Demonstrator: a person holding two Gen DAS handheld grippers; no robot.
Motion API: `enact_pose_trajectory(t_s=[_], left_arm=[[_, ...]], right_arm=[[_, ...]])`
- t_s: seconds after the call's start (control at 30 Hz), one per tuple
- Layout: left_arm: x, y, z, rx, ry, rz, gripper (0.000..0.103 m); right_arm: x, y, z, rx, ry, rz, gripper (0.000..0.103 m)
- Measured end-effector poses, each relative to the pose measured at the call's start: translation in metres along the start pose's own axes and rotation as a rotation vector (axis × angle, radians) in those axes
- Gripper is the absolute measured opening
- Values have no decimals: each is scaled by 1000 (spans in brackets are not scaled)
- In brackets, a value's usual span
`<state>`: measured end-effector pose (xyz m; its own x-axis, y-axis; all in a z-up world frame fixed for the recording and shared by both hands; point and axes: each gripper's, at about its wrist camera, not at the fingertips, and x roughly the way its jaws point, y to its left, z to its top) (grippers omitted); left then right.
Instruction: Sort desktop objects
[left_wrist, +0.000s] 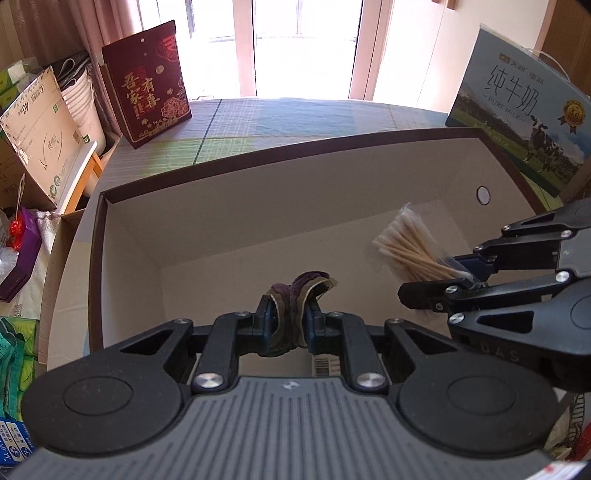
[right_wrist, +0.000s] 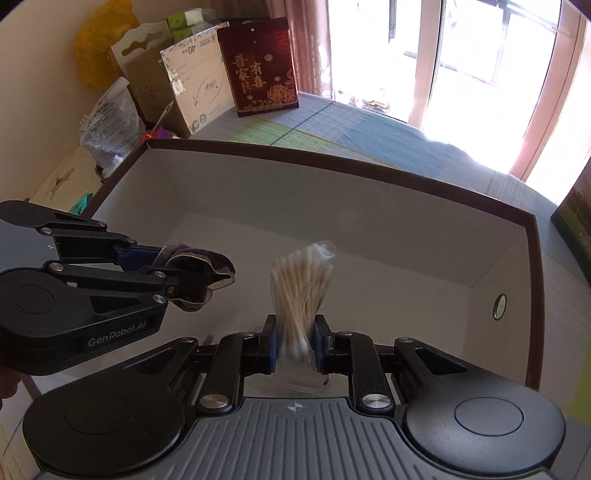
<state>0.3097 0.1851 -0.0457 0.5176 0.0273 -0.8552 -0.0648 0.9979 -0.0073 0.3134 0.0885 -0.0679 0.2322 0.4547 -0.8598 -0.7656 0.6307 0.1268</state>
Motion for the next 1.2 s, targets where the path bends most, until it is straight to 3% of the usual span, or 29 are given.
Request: enact_pose_trajectory(t_s=[0.23,0.43,0.53,0.6,0.67,0.73,0.9,1.1,1.2], left_arm=[[26,2,9,5,44,14,15],[38,6,10,-5,76,28,27],[40,6,9,-4,79,32,43],[38,7,9,-11,77,35,53],[36,9,10,-16,69,45,68],[32,9,9,-16,64,43,70],[20,9,5,-26,54,59,84],[-1,3,-4,-22,31,74,88],[-13,-2,-10,-5,9,104,90]], right_arm=[[16,-9,6,5,38,-3,16],[19,-17,4,30,25,18,17],[15,-22,2,57,9,24,29],[12,-23,1,53,-3,18,47],[8,-24,-2,48,-13,22,49],[3,-25,-4,52,-14,25,54],[-9,-20,-8,17,-32,3,82],[-30,-8,-22,-10,-66,-10,99],[-42,-2,-31,-16,-90,-13,101]])
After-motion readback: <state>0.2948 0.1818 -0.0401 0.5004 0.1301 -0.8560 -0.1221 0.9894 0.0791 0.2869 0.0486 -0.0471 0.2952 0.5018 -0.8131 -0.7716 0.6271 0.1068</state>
